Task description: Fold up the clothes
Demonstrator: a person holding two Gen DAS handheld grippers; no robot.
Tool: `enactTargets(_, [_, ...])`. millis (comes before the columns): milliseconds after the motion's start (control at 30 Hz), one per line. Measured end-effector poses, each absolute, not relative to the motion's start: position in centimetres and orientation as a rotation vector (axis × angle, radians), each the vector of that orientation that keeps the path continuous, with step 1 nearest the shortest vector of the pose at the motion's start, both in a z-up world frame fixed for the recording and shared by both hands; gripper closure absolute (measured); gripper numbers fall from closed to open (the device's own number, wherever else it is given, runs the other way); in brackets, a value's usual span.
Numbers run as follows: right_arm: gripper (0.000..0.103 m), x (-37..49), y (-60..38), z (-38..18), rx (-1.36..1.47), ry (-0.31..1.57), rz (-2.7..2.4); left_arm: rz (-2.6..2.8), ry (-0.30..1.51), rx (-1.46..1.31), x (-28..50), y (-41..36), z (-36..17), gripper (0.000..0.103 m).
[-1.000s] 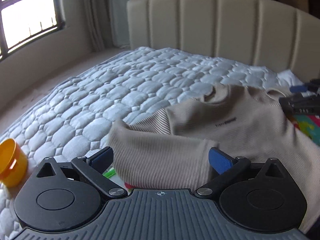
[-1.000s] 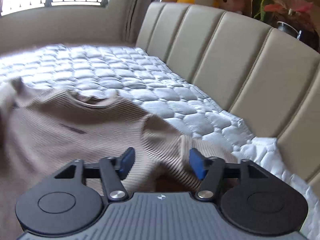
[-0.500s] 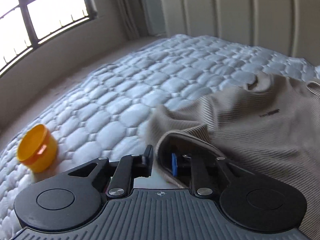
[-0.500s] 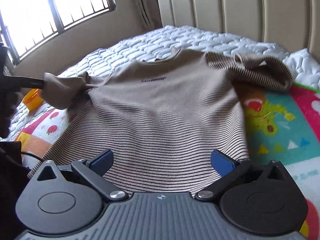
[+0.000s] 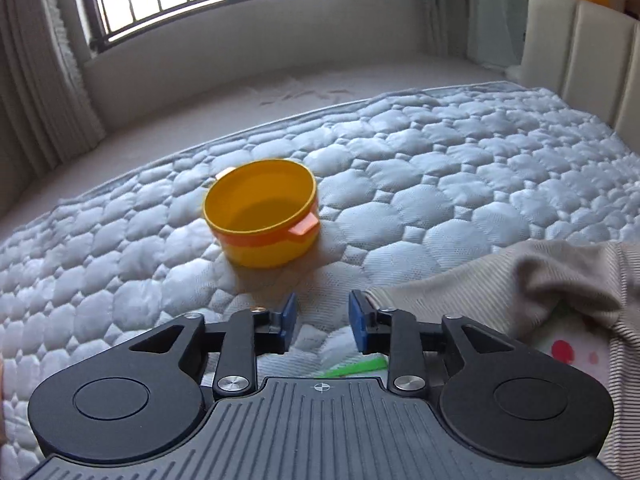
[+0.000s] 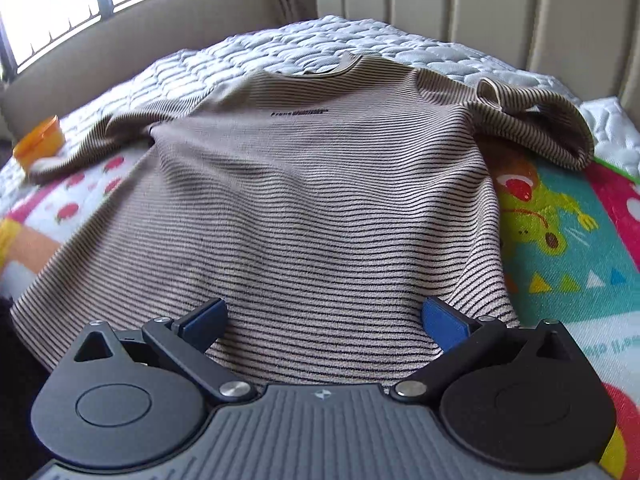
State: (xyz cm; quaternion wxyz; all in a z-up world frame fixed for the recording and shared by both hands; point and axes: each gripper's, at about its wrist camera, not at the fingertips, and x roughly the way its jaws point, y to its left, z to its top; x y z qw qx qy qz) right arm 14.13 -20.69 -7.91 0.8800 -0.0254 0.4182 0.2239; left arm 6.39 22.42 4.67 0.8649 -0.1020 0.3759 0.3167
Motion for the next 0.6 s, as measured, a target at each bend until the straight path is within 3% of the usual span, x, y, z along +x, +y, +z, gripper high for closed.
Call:
enactTargets(133, [0.0, 14.2, -21.9, -6.9, -0.005, 0.867, 0.485, 0.412, 0.76, -0.28, 5.6, 16.9, 7.0, 0.03])
enactTargets(200, [0.001, 13.8, -23.4, -5.4, 0.049, 0.81, 0.451, 0.274, 0.769, -0.316, 5.4, 13.5, 7.2, 0.023])
enactTargets(367, [0.022, 13.0, -25.7, -3.1, 0.108, 0.75, 0.407, -0.068, 0.831, -0.451, 5.9, 5.6, 5.0, 0.021])
enactTargets(600, [0.026, 12.2, -25.2, -6.7, 0.056, 0.966, 0.417, -0.049, 1.08, -0.469, 7.5, -0.1, -3.6, 0.02])
